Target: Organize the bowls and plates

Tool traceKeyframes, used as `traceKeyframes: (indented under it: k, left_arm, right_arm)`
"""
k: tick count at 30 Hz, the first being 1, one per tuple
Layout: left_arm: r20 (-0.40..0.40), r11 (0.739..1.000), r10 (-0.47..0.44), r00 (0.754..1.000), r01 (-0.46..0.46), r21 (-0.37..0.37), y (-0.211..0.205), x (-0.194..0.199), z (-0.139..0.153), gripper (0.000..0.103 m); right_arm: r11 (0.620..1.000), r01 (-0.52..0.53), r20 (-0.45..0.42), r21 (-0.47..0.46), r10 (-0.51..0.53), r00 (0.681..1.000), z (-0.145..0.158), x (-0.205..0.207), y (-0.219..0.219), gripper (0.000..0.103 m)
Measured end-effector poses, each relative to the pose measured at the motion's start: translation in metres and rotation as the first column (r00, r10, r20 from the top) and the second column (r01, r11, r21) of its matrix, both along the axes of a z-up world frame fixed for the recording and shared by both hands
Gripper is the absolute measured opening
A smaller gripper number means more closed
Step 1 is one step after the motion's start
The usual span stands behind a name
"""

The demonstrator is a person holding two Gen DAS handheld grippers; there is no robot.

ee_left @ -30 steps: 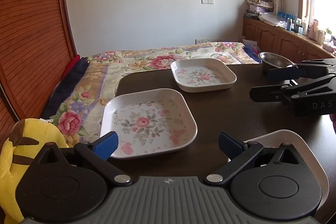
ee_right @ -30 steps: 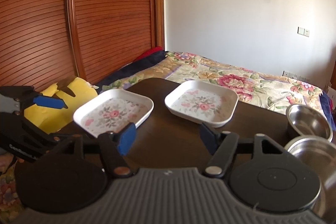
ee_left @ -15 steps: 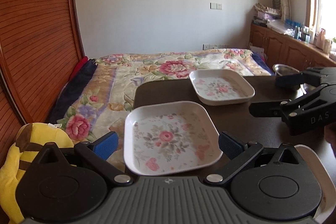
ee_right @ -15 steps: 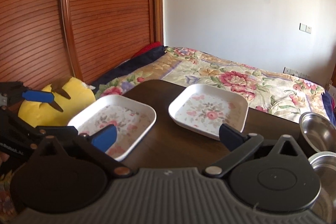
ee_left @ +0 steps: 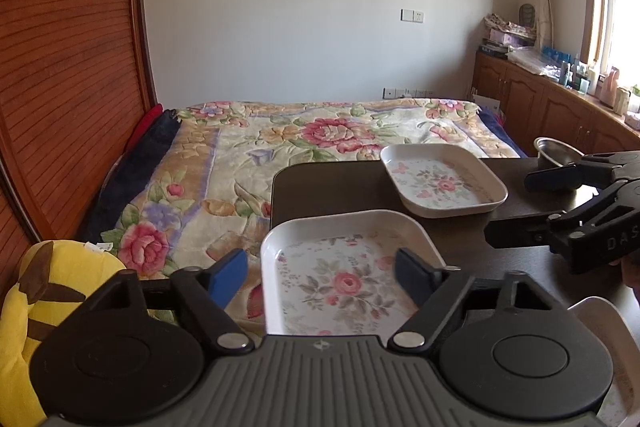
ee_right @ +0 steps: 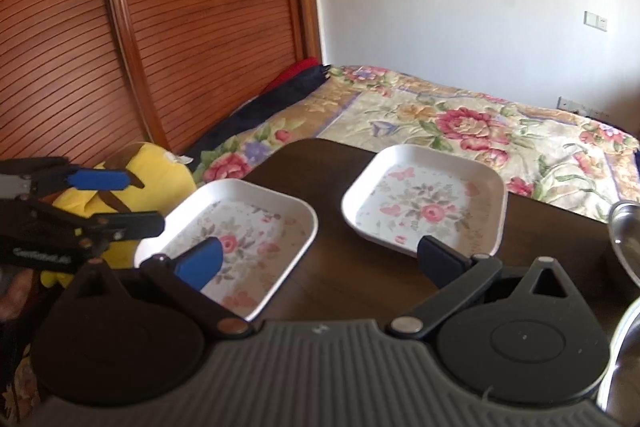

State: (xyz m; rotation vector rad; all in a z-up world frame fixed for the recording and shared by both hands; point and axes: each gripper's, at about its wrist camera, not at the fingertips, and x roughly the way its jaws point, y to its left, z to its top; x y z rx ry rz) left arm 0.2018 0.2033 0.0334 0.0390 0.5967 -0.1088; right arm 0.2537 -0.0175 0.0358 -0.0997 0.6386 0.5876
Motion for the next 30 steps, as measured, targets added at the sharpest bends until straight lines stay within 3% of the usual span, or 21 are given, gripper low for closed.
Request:
traceKeyframes:
  k: [7,10,12,17,24,30]
  left_arm:
    - [-0.056,1.0,0.021,0.998,-0.022,-0.014,0.019,0.018,-0.02,0.051]
    - [-0.08,0.999,0.035,0.996,-0.037,-0.026,0.026,0.024,-0.027,0.044]
    - [-0.096,0.998,0.042,0.994,-0.045,-0.033,0.031,0.028,-0.031,0.033]
    - [-0.123,0.998,0.043,0.991,-0.049,-0.047,0.035,0.033,-0.041,0.021]
    - [-0.134,0.995,0.038,0.99,-0.049,-0.083,0.038,0.037,-0.049,0.016]
    - [-0.127,0.993,0.035,0.991,-0.048,-0.104,0.04,0.039,-0.05,0.015]
  right_arm:
    - [0.998,-0.028,-0.089,-0.05,0.023,0.996,-0.017,0.014,0.022,0.053]
    - [0.997,-0.031,-0.127,-0.068,0.022,0.992,-0.028,0.019,0.028,0.042]
    - [0.997,-0.034,-0.142,-0.075,0.024,0.99,-0.033,0.021,0.031,0.04]
    - [0.996,-0.05,-0.154,-0.076,0.038,0.987,-0.037,0.023,0.036,0.031]
    - [0.994,-0.07,-0.166,-0.078,0.056,0.984,-0.038,0.027,0.04,0.021]
    - [0.994,-0.084,-0.181,-0.074,0.069,0.981,-0.041,0.027,0.042,0.019]
